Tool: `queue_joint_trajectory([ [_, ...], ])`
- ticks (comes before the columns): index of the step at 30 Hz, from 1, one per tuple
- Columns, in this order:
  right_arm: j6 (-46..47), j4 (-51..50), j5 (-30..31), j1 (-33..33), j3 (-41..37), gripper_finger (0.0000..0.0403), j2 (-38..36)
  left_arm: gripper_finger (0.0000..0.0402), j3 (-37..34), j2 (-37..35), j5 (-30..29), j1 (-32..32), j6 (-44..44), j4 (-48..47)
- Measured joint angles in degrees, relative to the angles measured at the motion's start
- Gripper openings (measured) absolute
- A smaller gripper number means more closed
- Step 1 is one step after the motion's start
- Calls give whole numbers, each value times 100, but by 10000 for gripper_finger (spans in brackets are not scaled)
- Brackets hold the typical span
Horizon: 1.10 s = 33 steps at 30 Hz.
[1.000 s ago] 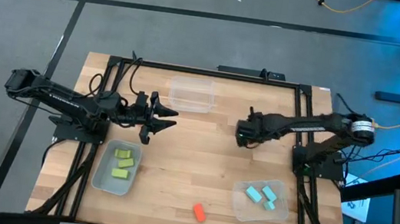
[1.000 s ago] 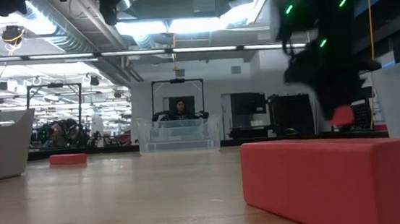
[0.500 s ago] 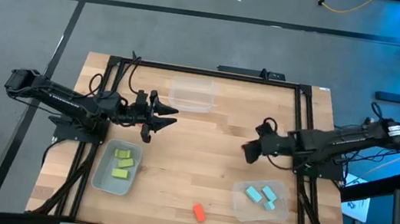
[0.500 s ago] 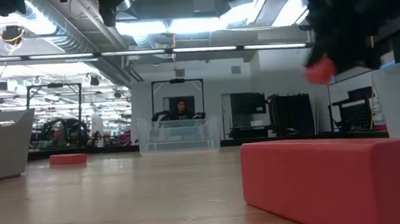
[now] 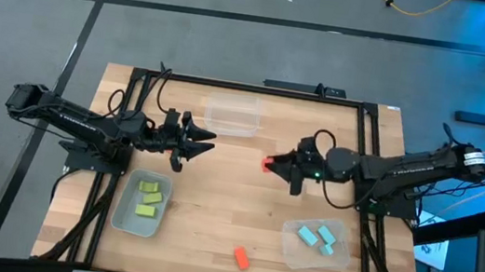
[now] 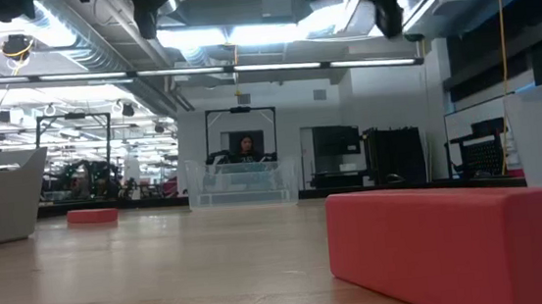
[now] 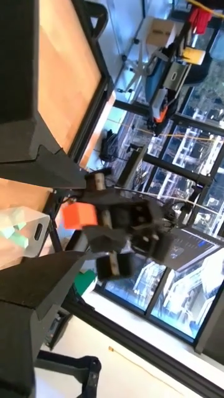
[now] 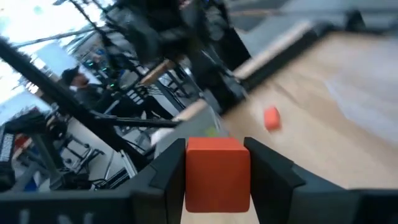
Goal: Sort & place blocks by color
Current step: Put the top right orange square block into the top transparent bin
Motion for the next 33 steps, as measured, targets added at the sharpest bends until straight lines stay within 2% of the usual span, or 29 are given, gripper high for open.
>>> queue_joint_trajectory([
  [5, -754, -109, -247, -110, 694, 138, 101, 167, 0, 0, 9, 0, -65, 1],
  [9, -987, -503, -257, -121, 965, 138, 107, 167, 0, 0, 13, -2, -70, 1],
  [33, -907, -554, -259, -121, 994, 138, 111, 167, 0, 0, 42, -66, -106, 15],
])
